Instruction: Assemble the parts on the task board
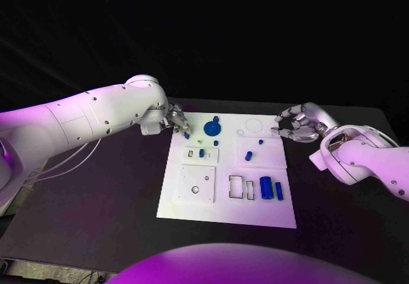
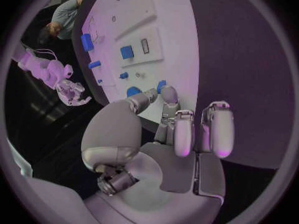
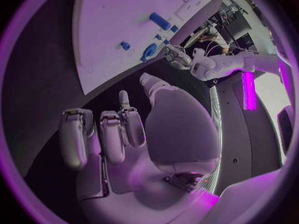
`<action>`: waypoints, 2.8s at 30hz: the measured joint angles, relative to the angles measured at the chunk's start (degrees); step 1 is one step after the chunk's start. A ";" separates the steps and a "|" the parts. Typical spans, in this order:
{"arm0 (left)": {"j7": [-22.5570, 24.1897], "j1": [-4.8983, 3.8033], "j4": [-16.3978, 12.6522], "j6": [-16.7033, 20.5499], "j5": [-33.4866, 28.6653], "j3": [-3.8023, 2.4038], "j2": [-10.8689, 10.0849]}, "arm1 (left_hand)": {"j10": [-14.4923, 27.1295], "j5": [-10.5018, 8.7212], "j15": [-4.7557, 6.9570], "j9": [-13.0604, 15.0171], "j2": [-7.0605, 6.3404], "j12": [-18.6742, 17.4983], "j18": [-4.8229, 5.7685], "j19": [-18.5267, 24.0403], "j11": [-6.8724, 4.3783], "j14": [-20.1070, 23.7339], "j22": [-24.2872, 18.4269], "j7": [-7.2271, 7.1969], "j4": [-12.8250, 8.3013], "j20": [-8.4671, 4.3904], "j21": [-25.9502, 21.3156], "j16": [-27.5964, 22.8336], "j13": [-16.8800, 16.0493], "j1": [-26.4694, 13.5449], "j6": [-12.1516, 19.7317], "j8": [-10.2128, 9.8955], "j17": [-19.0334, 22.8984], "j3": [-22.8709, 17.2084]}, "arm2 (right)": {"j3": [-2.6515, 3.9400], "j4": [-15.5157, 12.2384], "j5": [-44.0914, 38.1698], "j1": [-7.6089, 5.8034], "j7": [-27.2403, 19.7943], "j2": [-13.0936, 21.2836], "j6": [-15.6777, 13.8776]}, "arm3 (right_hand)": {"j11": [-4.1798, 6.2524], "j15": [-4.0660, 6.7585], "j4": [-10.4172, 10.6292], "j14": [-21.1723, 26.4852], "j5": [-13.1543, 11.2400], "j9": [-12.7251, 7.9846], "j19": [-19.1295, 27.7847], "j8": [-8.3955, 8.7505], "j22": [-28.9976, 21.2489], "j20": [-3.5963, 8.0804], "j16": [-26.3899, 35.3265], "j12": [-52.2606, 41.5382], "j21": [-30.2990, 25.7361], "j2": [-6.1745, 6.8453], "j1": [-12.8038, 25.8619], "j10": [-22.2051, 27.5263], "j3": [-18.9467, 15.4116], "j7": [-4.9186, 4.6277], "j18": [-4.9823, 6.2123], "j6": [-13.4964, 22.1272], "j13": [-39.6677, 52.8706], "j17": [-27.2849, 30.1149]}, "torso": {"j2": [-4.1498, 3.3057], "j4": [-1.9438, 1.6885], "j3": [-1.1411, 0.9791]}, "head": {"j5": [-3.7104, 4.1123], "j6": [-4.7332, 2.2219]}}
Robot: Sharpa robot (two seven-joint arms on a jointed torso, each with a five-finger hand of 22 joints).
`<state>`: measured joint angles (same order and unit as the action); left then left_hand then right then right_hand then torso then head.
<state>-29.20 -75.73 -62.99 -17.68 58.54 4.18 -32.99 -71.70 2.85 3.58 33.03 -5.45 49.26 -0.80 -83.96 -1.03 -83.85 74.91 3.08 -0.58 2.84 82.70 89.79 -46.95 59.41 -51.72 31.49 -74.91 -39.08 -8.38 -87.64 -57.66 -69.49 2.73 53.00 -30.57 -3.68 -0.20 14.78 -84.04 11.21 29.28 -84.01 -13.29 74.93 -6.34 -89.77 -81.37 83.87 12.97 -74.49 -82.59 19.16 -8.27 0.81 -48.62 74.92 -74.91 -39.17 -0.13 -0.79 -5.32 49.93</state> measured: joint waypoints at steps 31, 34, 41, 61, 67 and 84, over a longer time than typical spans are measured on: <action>0.91 0.03 -8.88 5.93 -7.77 -0.21 -5.69 | -4.47 27.28 0.94 0.07 -3.03 7.38 0.00 0.00 1.18 -0.13 0.00 1.87 -1.72 -0.82 1.83 0.00 -5.22 1.34 -1.51 2.42 0.00 -2.50 | 0.00 0.17 0.05 -0.01 -0.04 0.25 -0.14 | 0.00 0.00 0.00 0.00 0.00 0.05 0.00 -0.22 -0.02 0.00 0.00 0.00 0.00 0.00 0.01 0.00 0.00 0.00 0.00 0.00 -0.01 0.00 | 0.09 -0.11 -0.02 | -0.46 0.08; 1.11 0.10 -11.07 7.95 -9.10 -0.24 -6.95 | -5.13 30.01 1.12 1.79 -3.63 8.67 0.01 -0.07 1.01 -0.31 0.00 1.73 -1.72 -1.12 2.51 0.00 -6.48 0.74 -1.98 2.42 0.01 -2.50 | 0.00 0.19 0.06 -0.01 -0.06 0.31 -0.19 | 0.00 0.00 0.00 0.00 0.00 0.05 0.00 -0.22 -0.02 0.00 0.00 0.00 0.00 -0.02 0.47 0.00 0.00 0.00 0.00 0.00 -0.01 0.00 | 0.10 -0.14 -0.01 | -0.49 0.08; 1.29 0.86 -15.24 11.47 -10.10 0.05 -9.38 | -6.17 32.88 1.34 5.19 -4.08 9.97 0.01 0.02 0.80 -0.08 -0.01 1.62 -1.72 -1.21 3.36 0.00 -7.86 0.28 -2.50 2.42 0.00 -2.50 | 0.00 0.24 0.10 0.00 -0.10 0.39 -0.29 | 0.00 0.00 0.00 0.00 0.00 0.05 0.00 -0.22 -0.02 0.00 0.00 0.00 0.00 -0.02 0.47 0.00 0.00 0.00 0.00 0.00 -0.02 0.00 | 0.25 -0.34 -0.03 | -0.50 0.08; 0.74 2.59 -18.87 12.74 -2.85 1.68 -10.21 | -7.06 36.30 1.53 8.48 -5.11 10.99 0.01 -0.19 0.71 -0.31 -0.01 1.49 -1.72 -1.41 4.05 0.00 -9.04 -1.09 -3.40 2.35 0.01 -2.49 | 0.00 0.61 0.24 0.00 -0.35 0.33 -0.49 | 0.20 0.00 0.00 0.00 0.00 0.10 0.00 -0.22 0.01 0.00 0.00 0.23 -0.22 0.00 0.45 0.21 0.00 0.00 0.01 0.00 -0.02 0.00 | 0.51 -0.66 -0.04 | -0.48 0.08; 0.66 2.75 -19.33 12.69 -1.63 1.76 -9.74 | -7.37 36.62 1.57 9.31 -5.13 11.23 0.01 -0.17 0.82 -0.26 0.00 1.48 -1.72 -1.44 4.05 0.00 -9.04 -1.38 -3.40 2.62 0.01 -2.49 | 0.00 0.64 0.28 0.00 -0.43 0.33 -0.55 | 0.20 0.00 0.00 0.00 0.00 0.09 0.00 -0.22 0.01 0.00 0.00 0.23 -0.22 0.00 0.44 0.20 0.00 0.00 0.01 0.00 -0.02 0.00 | 0.45 -0.58 -0.07 | -0.49 0.08; 0.35 2.84 -19.39 11.50 2.32 2.01 -8.83 | -7.37 36.61 1.63 9.34 -5.35 11.28 0.00 0.02 0.82 -0.19 -0.01 1.47 -1.73 -1.62 4.04 0.00 -8.88 -1.60 -3.42 2.64 0.01 -2.49 | 0.00 0.60 0.34 0.01 -0.51 0.34 -0.57 | 0.20 0.00 0.00 0.00 0.00 0.08 0.00 -0.22 0.00 0.00 0.00 0.23 -0.22 0.00 0.44 0.20 0.00 0.00 0.00 0.00 -0.02 -0.04 | 0.41 -0.61 -0.05 | -0.36 0.08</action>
<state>-28.85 -72.89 -82.38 -6.18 60.85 6.18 -41.82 -79.07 39.46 5.21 42.37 -10.80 60.54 -0.80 -83.94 -0.21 -84.03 74.90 4.55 -2.30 1.22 86.75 89.79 -55.83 57.81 -55.14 34.13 -74.90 -41.57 -8.38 -87.04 -57.31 -69.48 2.22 53.34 -31.14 -3.48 -0.20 14.78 -84.04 11.21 29.36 -84.01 -13.51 74.93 -6.34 -89.77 -81.14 83.65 12.97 -74.05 -82.39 19.16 -8.27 0.82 -48.62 74.90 -74.95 -38.75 -0.74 -0.85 -5.67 50.01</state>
